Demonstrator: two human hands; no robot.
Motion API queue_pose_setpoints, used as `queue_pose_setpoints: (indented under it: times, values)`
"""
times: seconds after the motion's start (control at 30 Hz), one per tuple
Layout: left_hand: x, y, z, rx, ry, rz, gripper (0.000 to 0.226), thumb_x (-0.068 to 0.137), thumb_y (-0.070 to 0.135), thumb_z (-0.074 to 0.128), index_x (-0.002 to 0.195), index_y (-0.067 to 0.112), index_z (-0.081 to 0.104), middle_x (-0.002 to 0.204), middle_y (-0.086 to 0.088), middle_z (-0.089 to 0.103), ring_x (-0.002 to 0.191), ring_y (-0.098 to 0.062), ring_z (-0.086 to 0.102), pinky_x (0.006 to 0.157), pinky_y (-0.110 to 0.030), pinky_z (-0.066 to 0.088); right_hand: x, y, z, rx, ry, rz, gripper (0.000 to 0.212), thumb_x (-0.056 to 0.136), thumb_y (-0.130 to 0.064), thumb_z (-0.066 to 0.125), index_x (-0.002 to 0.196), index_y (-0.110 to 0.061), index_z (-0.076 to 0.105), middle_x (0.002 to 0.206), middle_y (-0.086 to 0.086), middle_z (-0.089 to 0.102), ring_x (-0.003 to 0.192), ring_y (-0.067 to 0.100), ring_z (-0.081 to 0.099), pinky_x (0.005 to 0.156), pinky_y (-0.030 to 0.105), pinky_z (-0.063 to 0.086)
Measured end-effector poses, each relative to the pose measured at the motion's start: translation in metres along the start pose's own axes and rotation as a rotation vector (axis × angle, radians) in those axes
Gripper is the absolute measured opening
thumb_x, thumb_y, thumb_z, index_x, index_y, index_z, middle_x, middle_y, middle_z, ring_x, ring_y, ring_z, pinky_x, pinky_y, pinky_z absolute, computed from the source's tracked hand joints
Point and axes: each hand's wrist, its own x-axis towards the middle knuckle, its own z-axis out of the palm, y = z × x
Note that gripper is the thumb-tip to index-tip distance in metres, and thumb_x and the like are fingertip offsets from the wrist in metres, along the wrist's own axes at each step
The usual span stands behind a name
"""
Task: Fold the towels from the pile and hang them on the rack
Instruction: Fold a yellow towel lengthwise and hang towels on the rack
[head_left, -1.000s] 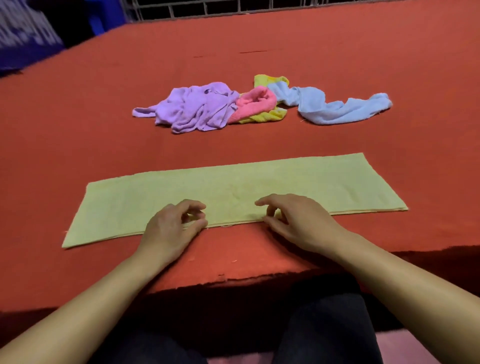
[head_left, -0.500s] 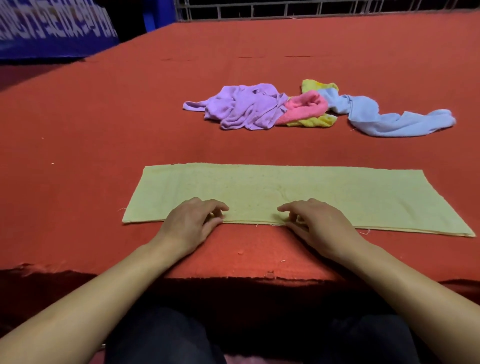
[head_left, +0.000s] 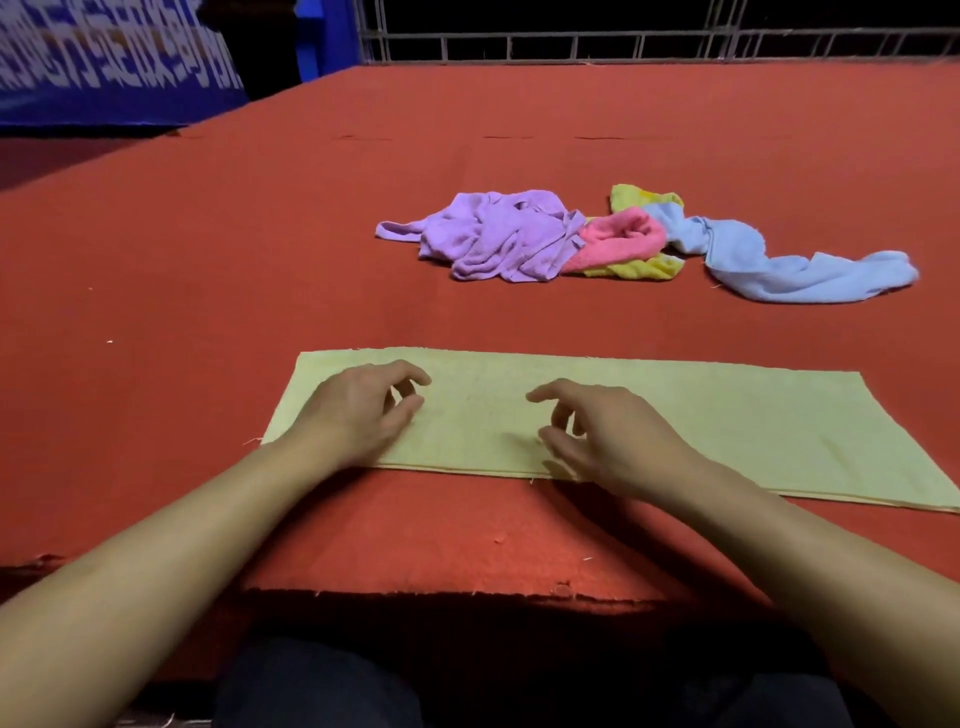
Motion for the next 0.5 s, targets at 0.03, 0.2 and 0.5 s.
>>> queue_pose_setpoints:
  times: [0.03,0.2,0.5]
  values:
    - [0.007,-0.014,-0.005,0.003,0.037,-0.039,0.019,0.091,0.031,0.062,0.11,0.036,0.063,0.082,0.028,0.057,0.082,-0.009,0.057,0.081,-0.033,0.048,0.013,-0.009,0.004,0.011,-0.003,-0.012,0.036,0.091,-0.038,0.06,0.127,-0.037,0.054,0.085,-0.021,0.058,0.079,0.006,0.052,0.077,0.033,0.048]
    - [0.031,-0.096,-0.024,-0.046,0.227,-0.25,0.024,0.089,0.029,0.068,0.113,0.029,0.065,0.109,0.01,0.069,0.095,-0.016,0.054,0.086,-0.033,0.044,0.085,-0.057,0.037,0.102,-0.02,-0.006,0.032,0.091,-0.027,0.062,0.123,-0.028,0.061,0.097,-0.013,0.067,0.078,0.009,0.053,0.079,0.031,0.047]
    - [0.054,-0.143,-0.012,-0.257,0.068,-0.281,0.017,0.089,0.025,0.069,0.105,0.029,0.067,0.088,0.016,0.067,0.087,-0.002,0.059,0.079,-0.024,0.039,0.175,-0.063,0.079,0.063,0.145,0.138,0.031,0.089,-0.018,0.059,0.12,-0.024,0.065,0.108,-0.004,0.07,0.102,0.023,0.061,0.085,0.034,0.047]
